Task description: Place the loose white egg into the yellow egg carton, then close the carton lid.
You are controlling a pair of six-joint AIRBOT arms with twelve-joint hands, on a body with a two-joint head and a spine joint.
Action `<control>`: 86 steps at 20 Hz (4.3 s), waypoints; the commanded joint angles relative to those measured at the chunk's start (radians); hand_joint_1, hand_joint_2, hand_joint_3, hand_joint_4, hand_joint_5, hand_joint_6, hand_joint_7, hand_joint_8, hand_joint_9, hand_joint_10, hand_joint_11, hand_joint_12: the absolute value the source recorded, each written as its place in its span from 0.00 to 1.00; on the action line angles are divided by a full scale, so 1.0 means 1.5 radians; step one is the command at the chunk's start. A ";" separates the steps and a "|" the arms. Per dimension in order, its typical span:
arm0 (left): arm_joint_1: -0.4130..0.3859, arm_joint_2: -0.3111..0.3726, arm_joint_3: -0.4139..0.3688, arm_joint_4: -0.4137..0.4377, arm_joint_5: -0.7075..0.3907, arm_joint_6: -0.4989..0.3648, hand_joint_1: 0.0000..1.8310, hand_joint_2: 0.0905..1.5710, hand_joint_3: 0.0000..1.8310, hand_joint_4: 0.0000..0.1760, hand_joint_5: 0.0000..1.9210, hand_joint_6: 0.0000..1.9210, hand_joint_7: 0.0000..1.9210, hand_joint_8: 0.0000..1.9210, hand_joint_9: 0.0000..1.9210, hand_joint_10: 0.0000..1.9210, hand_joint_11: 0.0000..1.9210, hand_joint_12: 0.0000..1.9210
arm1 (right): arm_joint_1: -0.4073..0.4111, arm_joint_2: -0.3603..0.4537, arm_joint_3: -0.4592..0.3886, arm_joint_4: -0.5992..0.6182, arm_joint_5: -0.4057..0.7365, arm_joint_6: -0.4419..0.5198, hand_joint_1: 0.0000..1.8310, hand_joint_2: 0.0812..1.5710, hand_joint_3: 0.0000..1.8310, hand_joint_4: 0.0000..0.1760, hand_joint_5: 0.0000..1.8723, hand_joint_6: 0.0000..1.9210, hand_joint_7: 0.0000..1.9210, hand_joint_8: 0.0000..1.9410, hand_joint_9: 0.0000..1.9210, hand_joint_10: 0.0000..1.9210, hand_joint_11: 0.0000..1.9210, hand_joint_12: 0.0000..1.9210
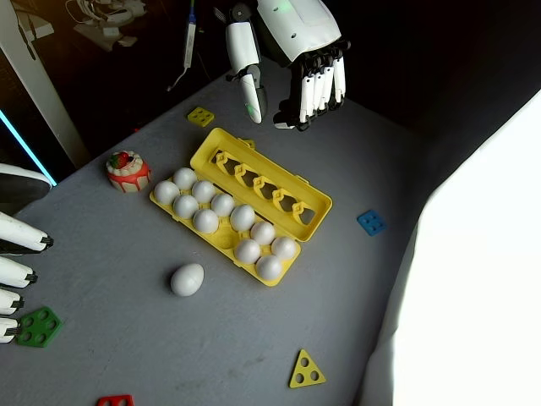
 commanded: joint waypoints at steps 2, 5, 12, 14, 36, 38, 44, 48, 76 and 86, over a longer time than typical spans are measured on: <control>-0.009 0.005 0.000 0.038 0.032 0.000 0.04 0.74 0.10 0.02 0.08 0.05 0.12 0.03 0.09 0.08 0.00 0.32 | 0.011 0.003 0.000 0.001 0.079 0.000 0.24 0.58 0.14 0.00 0.05 0.10 0.08 0.04 0.02 0.12 0.00 0.25; -0.010 0.005 0.000 0.038 0.032 0.000 0.03 0.80 0.01 0.01 0.10 0.01 0.13 0.00 0.11 0.01 0.00 0.32 | 0.011 -0.001 0.000 0.040 0.080 -0.032 0.24 0.65 0.02 0.00 0.08 0.03 0.10 0.00 0.05 0.05 0.00 0.23; -0.012 0.005 -0.001 0.038 0.031 0.000 0.05 0.80 0.00 0.00 0.11 0.00 0.12 0.00 0.12 0.00 0.00 0.32 | 0.016 -0.009 0.000 0.094 0.095 -0.067 0.30 0.62 0.00 0.00 0.09 0.01 0.10 0.00 0.06 0.02 0.00 0.26; -0.010 0.005 -0.003 0.039 0.031 0.000 0.05 0.80 0.00 0.00 0.12 0.01 0.12 0.00 0.11 0.00 0.00 0.33 | 0.017 -0.017 0.000 0.117 0.091 -0.079 0.31 0.61 0.00 0.00 0.09 0.01 0.11 0.00 0.07 0.02 0.00 0.31; 0.014 0.010 -0.014 0.044 0.032 0.001 0.05 0.81 0.00 0.04 0.11 0.00 0.14 0.00 0.13 0.00 0.00 0.36 | 0.041 -0.246 0.068 0.540 0.088 -0.366 0.73 0.65 0.01 0.00 0.09 0.00 0.03 0.00 0.02 0.00 0.00 0.04; 0.027 0.013 -0.018 0.043 0.032 0.001 0.06 0.81 0.00 0.06 0.10 0.00 0.13 0.00 0.12 0.00 0.00 0.36 | 0.041 -0.268 0.069 0.547 0.094 -0.366 0.74 0.66 0.01 0.00 0.09 0.00 0.03 0.00 0.02 0.00 0.00 0.03; 0.061 0.021 -0.019 0.018 0.028 0.002 0.06 0.81 0.00 0.07 0.10 0.00 0.13 0.00 0.12 0.00 0.00 0.36 | 0.039 -0.321 0.090 0.645 0.139 -0.388 0.74 0.66 0.01 0.00 0.09 0.00 0.03 0.00 0.02 0.00 0.00 0.04; 0.078 0.024 -0.024 0.011 0.029 0.002 0.06 0.81 0.00 0.07 0.10 0.00 0.13 0.00 0.12 0.00 0.00 0.36 | 0.025 -0.360 0.116 0.671 0.153 -0.397 0.74 0.66 0.01 0.00 0.09 0.00 0.03 0.00 0.02 0.00 0.00 0.04; 0.125 0.039 -0.040 0.002 0.040 0.002 0.07 0.83 0.00 0.11 0.10 0.00 0.11 0.00 0.12 0.00 0.00 0.33 | 0.000 -0.482 0.218 0.725 0.206 -0.350 0.67 0.66 0.01 0.00 0.12 0.00 0.04 0.00 0.04 0.00 0.00 0.19; 0.122 0.039 -0.037 0.003 0.041 0.002 0.08 0.83 0.00 0.07 0.12 0.00 0.13 0.00 0.14 0.00 0.00 0.35 | -0.006 -0.493 0.248 0.707 0.176 -0.363 0.69 0.65 0.00 0.00 0.16 0.00 0.05 0.00 0.03 0.00 0.00 0.06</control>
